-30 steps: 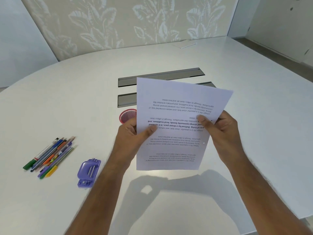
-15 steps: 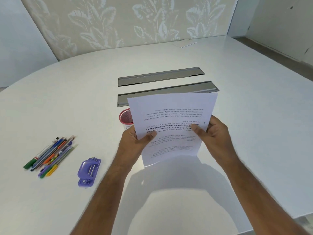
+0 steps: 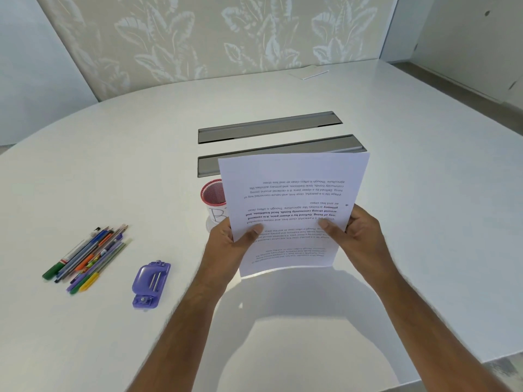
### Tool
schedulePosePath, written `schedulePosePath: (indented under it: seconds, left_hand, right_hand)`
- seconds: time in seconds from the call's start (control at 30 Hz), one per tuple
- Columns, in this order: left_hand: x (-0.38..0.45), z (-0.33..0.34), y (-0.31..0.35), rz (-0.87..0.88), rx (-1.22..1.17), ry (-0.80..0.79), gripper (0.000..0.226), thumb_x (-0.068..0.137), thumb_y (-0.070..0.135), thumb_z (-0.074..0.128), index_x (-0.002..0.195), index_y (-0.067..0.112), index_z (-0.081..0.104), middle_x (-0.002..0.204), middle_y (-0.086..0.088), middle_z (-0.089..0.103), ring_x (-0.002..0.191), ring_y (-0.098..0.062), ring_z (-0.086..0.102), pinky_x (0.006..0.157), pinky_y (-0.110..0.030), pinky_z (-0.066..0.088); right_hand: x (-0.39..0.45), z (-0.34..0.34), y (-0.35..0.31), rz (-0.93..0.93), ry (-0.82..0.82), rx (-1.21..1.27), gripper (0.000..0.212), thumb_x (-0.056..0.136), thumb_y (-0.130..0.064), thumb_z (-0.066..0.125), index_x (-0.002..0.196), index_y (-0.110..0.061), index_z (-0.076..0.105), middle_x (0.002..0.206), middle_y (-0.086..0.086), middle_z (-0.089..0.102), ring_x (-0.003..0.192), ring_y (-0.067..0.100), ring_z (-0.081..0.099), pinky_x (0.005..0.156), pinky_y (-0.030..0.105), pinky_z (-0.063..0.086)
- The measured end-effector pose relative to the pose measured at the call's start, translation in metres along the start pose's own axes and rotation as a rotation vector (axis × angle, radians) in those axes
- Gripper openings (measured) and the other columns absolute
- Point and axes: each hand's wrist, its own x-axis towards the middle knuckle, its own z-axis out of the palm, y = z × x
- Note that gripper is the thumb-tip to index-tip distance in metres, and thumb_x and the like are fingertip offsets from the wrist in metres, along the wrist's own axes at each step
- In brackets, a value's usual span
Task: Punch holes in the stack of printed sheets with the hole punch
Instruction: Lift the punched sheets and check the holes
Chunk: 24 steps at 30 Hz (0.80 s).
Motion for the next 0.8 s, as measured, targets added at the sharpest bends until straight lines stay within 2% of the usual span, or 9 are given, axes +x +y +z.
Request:
schedulePosePath:
  seconds: [0.07,0.17,0.23,0.33,0.47,0.6,0.73,0.8]
  left_hand:
    - [0.0,-0.002,0.003,0.015,-0.037,0.006,0.028,0.094,0.031,0.076,0.122,0.031,0.076,0.121,0.005,0.08,0.108,-0.018,0.077,0.082,-0.022,0.06]
    - [0.0,-0.005,0.008,0.031,-0.146,0.024,0.032,0.094,0.028,0.076,0.125,0.022,0.074,0.126,-0.003,0.078,0.118,-0.027,0.073,0.098,-0.039,0.057]
    - [0.0,-0.007,0.011,0.042,-0.222,0.032,0.034,0.094,0.025,0.077,0.126,0.02,0.074,0.129,-0.007,0.077,0.122,-0.031,0.071,0.105,-0.046,0.054]
    - [0.001,-0.008,0.018,0.055,-0.343,0.021,0.034,0.094,0.019,0.076,0.127,0.02,0.073,0.133,-0.009,0.075,0.123,-0.029,0.07,0.104,-0.042,0.055]
    - [0.001,-0.008,0.02,0.057,-0.458,0.004,0.03,0.098,0.009,0.071,0.124,0.024,0.075,0.134,-0.008,0.074,0.12,-0.023,0.072,0.095,-0.031,0.059]
    - [0.001,-0.006,0.015,0.054,-0.53,-0.024,0.033,0.098,0.01,0.072,0.128,0.024,0.074,0.137,-0.009,0.072,0.124,-0.024,0.07,0.096,-0.032,0.059]
    - [0.002,-0.005,0.006,0.046,-0.54,0.002,0.037,0.097,0.01,0.073,0.132,0.023,0.071,0.139,-0.009,0.071,0.127,-0.025,0.069,0.098,-0.034,0.059]
    - [0.004,-0.01,0.003,0.057,-0.532,0.031,0.04,0.098,0.007,0.072,0.136,0.022,0.068,0.141,-0.009,0.07,0.128,-0.027,0.068,0.099,-0.035,0.059]
  right_hand:
    - [-0.001,-0.002,-0.001,0.013,-0.015,-0.01,0.026,0.094,-0.024,0.08,0.119,-0.023,0.075,0.121,-0.001,0.081,0.109,0.022,0.078,0.088,0.027,0.062]
    - [-0.003,-0.006,0.001,0.053,0.014,-0.054,0.027,0.085,-0.037,0.087,0.105,-0.022,0.076,0.111,0.002,0.083,0.1,0.025,0.08,0.091,0.039,0.065]
    - [-0.004,-0.009,0.004,0.051,0.015,-0.057,0.033,0.081,-0.043,0.09,0.1,-0.02,0.076,0.107,0.005,0.084,0.095,0.025,0.08,0.092,0.041,0.065]
    - [-0.006,-0.011,0.005,0.042,0.034,-0.031,0.047,0.072,-0.055,0.093,0.095,-0.018,0.075,0.102,0.007,0.084,0.088,0.022,0.078,0.089,0.036,0.064]
    - [-0.007,-0.013,0.007,0.042,0.057,0.048,0.045,0.069,-0.05,0.097,0.092,-0.018,0.075,0.101,0.007,0.084,0.085,0.019,0.078,0.081,0.028,0.063]
    - [-0.008,-0.008,0.013,0.08,0.085,0.156,0.044,0.066,-0.045,0.1,0.091,-0.018,0.075,0.099,0.004,0.082,0.085,0.019,0.075,0.079,0.029,0.061]
    - [-0.007,-0.004,0.017,0.11,0.115,0.247,0.043,0.068,-0.044,0.1,0.092,-0.02,0.075,0.1,0.004,0.076,0.094,0.024,0.067,0.088,0.038,0.054]
    - [-0.006,-0.004,0.015,0.089,0.139,0.26,0.042,0.069,-0.044,0.099,0.091,-0.02,0.073,0.099,0.004,0.074,0.096,0.024,0.065,0.087,0.036,0.054]
